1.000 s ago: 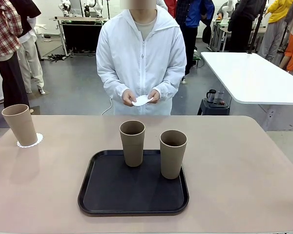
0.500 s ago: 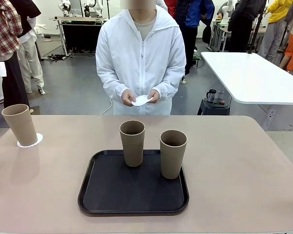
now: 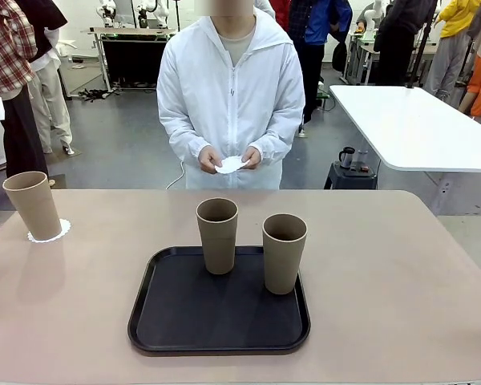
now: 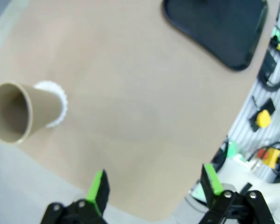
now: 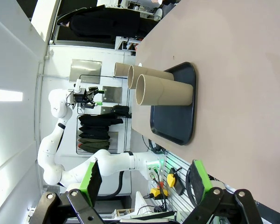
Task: Place coasters on the table and set cups on them.
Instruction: Take one Reusable plastic cup from the Flat Tray and place it on a coaster set by the human.
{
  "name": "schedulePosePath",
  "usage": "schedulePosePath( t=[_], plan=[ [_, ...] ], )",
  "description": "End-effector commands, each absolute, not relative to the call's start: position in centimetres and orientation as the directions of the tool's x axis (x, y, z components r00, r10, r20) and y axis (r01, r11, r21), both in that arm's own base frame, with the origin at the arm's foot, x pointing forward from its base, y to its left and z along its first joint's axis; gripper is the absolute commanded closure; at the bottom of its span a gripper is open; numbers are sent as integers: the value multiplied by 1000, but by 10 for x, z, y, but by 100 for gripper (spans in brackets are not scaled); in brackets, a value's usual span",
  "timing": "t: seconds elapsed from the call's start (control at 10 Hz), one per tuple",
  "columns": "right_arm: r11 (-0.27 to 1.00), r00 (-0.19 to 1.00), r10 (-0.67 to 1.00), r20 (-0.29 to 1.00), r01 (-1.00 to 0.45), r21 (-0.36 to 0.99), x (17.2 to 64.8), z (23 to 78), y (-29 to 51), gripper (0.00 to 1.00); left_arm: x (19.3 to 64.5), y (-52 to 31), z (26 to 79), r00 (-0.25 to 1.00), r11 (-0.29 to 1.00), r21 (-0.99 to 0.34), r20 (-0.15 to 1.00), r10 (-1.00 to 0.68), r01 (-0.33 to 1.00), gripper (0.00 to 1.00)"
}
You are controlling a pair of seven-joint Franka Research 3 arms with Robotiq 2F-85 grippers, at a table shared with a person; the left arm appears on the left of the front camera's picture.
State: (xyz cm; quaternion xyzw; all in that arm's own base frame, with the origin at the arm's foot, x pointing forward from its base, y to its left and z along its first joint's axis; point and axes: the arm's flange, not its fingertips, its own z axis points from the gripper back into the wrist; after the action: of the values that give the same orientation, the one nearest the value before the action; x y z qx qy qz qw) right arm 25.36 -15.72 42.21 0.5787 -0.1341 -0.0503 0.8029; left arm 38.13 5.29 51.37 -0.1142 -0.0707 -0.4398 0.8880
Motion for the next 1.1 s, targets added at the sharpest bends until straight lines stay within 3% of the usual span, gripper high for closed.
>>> schedulePosePath(
  t=[0.0, 0.5, 0.6, 0.7, 1.0],
  plan=[
    [312, 958, -239, 158, -78, 947, 254, 423, -158, 0, 384, 50, 517, 619, 598, -160, 222, -754, 786, 0],
    [312, 958, -239, 158, -78, 947, 254, 423, -158, 0, 382, 51, 514, 600, 583, -142, 228, -767, 800, 0],
    [312, 958, -239, 158, -78, 947, 254, 423, -158, 0, 377, 40, 520, 751, 767, 30, 184, -634, 640, 0],
    [312, 958, -239, 158, -78, 947, 254, 423, -158, 0, 366, 30, 521, 848, 868, 132, 186, -496, 479, 0],
    [312, 958, -239, 158, -78, 947, 254, 423, -158, 0, 335, 11, 514, 951, 967, 60, 174, -254, 248, 0]
  ],
)
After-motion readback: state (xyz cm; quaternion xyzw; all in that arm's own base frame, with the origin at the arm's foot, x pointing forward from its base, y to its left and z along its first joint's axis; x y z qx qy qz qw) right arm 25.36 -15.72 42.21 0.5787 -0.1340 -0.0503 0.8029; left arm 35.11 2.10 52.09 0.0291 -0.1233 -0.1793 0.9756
